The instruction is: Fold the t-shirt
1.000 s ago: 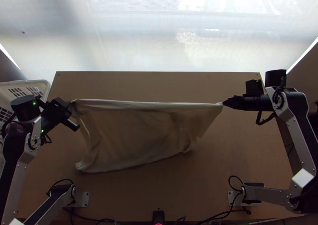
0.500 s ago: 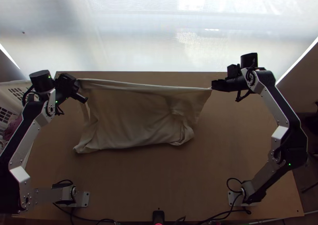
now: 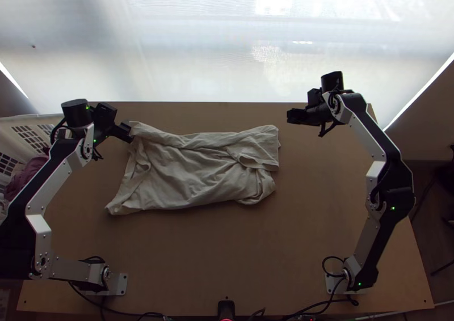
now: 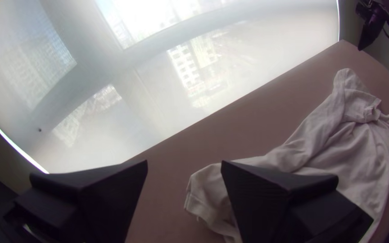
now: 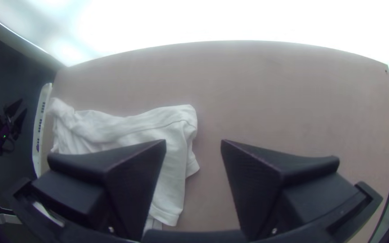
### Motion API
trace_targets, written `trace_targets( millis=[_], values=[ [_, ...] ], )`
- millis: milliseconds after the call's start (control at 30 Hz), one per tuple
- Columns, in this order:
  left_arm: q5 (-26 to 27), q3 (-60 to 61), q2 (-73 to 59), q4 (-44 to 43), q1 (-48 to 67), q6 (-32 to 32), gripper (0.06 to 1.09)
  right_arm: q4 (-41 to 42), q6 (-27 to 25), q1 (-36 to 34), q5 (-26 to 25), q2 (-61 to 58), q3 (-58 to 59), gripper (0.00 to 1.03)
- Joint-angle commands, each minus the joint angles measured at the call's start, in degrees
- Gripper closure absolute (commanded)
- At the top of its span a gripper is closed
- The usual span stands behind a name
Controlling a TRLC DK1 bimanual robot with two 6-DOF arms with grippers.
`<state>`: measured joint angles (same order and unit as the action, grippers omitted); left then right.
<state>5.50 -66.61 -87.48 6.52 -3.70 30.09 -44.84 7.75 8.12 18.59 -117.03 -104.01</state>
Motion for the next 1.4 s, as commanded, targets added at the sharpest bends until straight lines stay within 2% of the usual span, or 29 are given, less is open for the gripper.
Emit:
trace_targets(
  millis=[0,67,133,233,333,400,500,600,667,833,967,1133,1233,1367],
  values=[
    [-0.14,1.57,-0.5,-0.72,0.1,-1.26,0.1,-3.15,-0.01,0.93,-0.48,-1.44,-0.67,0.1],
    [-0.14,1.13,-0.5,-0.99,-0.6,-0.99,0.1,-6.84,-1.42,1.46,-0.48,-0.3,-0.14,0.06],
    [-0.05,-0.28,-0.14,0.07,-1.83,-0.99,0.1,-11.41,-4.06,2.43,-0.48,2.07,1.44,0.06],
    [-0.05,-0.8,4.51,3.58,-3.06,-0.29,0.1,-13.96,-7.13,4.36,-0.48,8.49,6.89,0.06],
    [1.36,5.0,16.29,8.33,-0.34,7.27,0.1,-15.89,-11.09,7.35,-0.48,15.87,12.78,0.07],
    [2.33,13.35,27.28,11.05,5.02,15.7,0.11,-15.98,-13.02,9.9,-1.19,20.09,17.35,0.07],
    [2.41,23.81,41.43,18.0,14.52,25.99,0.11,-16.77,-17.77,15.52,-6.11,24.84,24.47,0.07],
    [2.94,27.5,46.79,25.38,18.47,29.42,0.11,-16.33,-22.16,22.82,-15.95,27.56,32.11,0.06],
    [3.91,28.55,47.84,26.96,19.0,32.23,0.11,-14.05,-24.97,27.83,-22.19,29.58,37.03,0.06],
    [5.4,29.96,50.13,33.47,22.6,38.2,0.11,-9.83,-25.94,37.85,-31.16,33.89,42.57,0.07],
    [5.23,36.64,56.37,29.16,24.1,45.59,0.1,-4.64,-26.38,43.82,-39.33,35.21,44.94,0.07],
    [4.43,40.51,60.59,30.39,25.5,48.05,0.11,1.6,-26.38,49.62,-44.17,35.82,47.67,0.07],
    [4.43,43.93,64.98,30.57,25.59,52.88,0.11,4.15,-25.85,53.23,-44.96,36.0,49.43,0.09],
    [4.43,45.78,66.04,30.48,26.56,53.67,0.11,6.78,-25.41,54.81,-46.1,35.65,51.1,0.1]
  ],
)
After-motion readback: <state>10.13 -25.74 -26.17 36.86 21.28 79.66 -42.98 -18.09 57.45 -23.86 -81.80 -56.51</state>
